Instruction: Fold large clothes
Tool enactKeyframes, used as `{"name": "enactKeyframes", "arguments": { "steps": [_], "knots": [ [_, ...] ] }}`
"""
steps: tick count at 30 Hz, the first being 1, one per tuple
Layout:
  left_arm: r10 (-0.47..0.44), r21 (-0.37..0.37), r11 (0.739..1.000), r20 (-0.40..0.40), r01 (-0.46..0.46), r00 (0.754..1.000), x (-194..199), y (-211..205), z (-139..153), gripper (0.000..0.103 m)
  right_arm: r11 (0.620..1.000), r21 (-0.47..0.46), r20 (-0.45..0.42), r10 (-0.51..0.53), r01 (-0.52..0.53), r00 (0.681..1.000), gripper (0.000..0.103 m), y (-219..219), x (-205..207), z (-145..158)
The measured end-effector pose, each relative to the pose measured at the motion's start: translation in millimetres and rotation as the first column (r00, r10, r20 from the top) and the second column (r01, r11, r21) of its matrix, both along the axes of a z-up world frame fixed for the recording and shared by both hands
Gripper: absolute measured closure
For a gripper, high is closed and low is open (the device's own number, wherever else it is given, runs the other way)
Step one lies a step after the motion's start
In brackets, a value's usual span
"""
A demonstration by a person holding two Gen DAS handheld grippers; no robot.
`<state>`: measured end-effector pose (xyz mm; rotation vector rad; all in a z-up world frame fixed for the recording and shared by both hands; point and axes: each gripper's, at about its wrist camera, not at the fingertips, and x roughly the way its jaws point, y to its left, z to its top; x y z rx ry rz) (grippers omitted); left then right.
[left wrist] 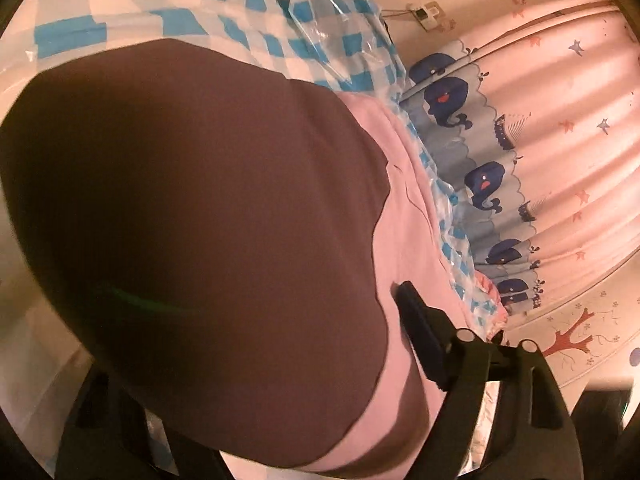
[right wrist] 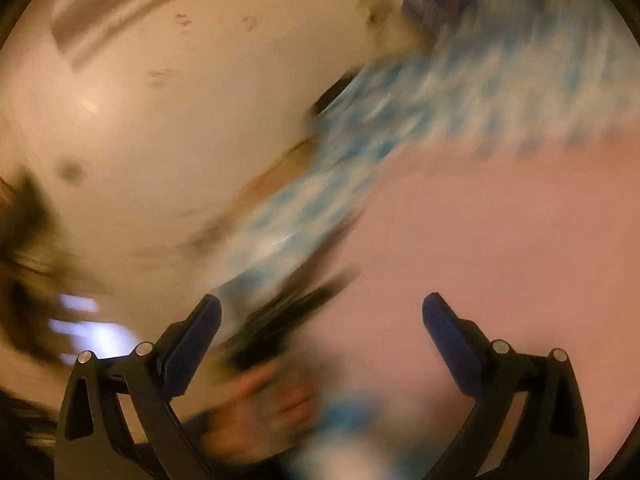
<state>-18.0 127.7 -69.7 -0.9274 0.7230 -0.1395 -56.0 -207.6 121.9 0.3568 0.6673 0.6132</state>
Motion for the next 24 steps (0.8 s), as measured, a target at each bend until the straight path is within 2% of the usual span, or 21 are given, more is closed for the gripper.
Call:
{"name": "enactKeyframes", "arguments": {
  "steps": [1, 2, 3, 4, 5, 6, 7, 8, 9, 11, 12, 14, 15, 18, 21, 23, 24],
  "knots": [
    [-0.001, 0.008, 1.0, 0.004, 0.001, 1.0, 0, 0, 2, 0.031, 0.988, -0.122, 0.064, -0.084, 0.092, 0.994, 0.006, -10, 16, 7],
    [-0.003, 0.012, 1.0, 0.006, 0.003, 1.0, 0, 1, 3, 0.032, 0.955, -0.227, 0.139, -0.163, 0.192, 0.977, 0.006, -23, 37, 9],
    [-0.006, 0.013, 1.0, 0.006, 0.006, 1.0, 0, 3, 5, 0.032, 0.906, -0.325, 0.184, -0.22, 0.271, 0.958, 0.006, -37, 62, 2],
    [-0.009, 0.015, 1.0, 0.004, 0.009, 1.0, 2, 5, 5, 0.032, 0.866, -0.394, 0.185, -0.255, 0.309, 0.949, 0.006, -46, 79, -7],
    [-0.012, 0.013, 1.0, 0.001, 0.012, 1.0, 2, 7, 4, 0.032, 0.804, -0.488, 0.145, -0.308, 0.338, 0.94, 0.006, -62, 106, -27],
    [-0.012, 0.01, 1.0, -0.002, 0.012, 1.0, 3, 9, 3, 0.032, 0.77, -0.546, 0.071, -0.351, 0.331, 0.934, 0.006, -78, 126, -48],
    [-0.013, 0.011, 1.0, -0.001, 0.013, 1.0, 5, 9, 2, 0.032, 0.771, -0.561, -0.052, -0.396, 0.301, 0.917, 0.006, -101, 142, -76],
    [-0.017, 0.016, 1.0, 0.004, 0.017, 1.0, 3, 10, 1, 0.032, 0.818, -0.501, -0.189, -0.422, 0.283, 0.887, 0.006, -126, 147, -103],
    [-0.024, 0.028, 0.999, 0.012, 0.023, 1.0, 4, 8, 2, 0.032, 0.876, -0.392, -0.276, -0.403, 0.281, 0.873, 0.006, -144, 143, -121],
    [-0.038, 0.073, 0.997, 0.025, 0.036, 0.999, -1, 6, 4, 0.043, 0.918, -0.216, -0.319, -0.387, 0.332, 0.865, 0.006, -165, 127, -131],
    [-0.046, 0.088, 0.995, 0.027, 0.043, 0.999, -1, 6, 6, 0.046, 0.927, -0.166, -0.316, -0.372, 0.335, 0.873, 0.006, -173, 117, -127],
    [-0.064, 0.087, 0.994, 0.033, 0.061, 0.997, -5, 9, 9, 0.059, 0.93, -0.112, -0.348, -0.366, 0.35, 0.863, 0.006, -182, 105, -119],
    [-0.079, 0.094, 0.993, 0.04, 0.075, 0.996, -8, 9, 13, 0.062, 0.929, -0.096, -0.346, -0.368, 0.358, 0.863, 0.006, -185, 100, -113],
    [-0.147, 0.148, 0.98, 0.069, 0.135, 0.987, -37, 2, 29, 0.067, 0.934, -0.119, -0.279, -0.358, 0.338, 0.891, 0.006, -183, 64, -76],
    [-0.196, 0.184, 0.966, 0.078, 0.179, 0.977, -83, -4, 40, 0.065, 0.936, -0.137, -0.228, -0.349, 0.325, 0.909, 0.006, -186, 27, -50],
    [-0.18, 0.187, 0.968, 0.065, 0.165, 0.982, -113, -1, 34, 0.05, 0.942, -0.091, -0.219, -0.336, 0.324, 0.916, 0.006, -195, 9, -44],
    [-0.158, 0.159, 0.976, 0.049, 0.148, 0.986, -121, 4, 27, 0.048, 0.94, -0.078, -0.193, -0.341, 0.332, 0.92, 0.006, -196, 4, -40]
  ]
}}
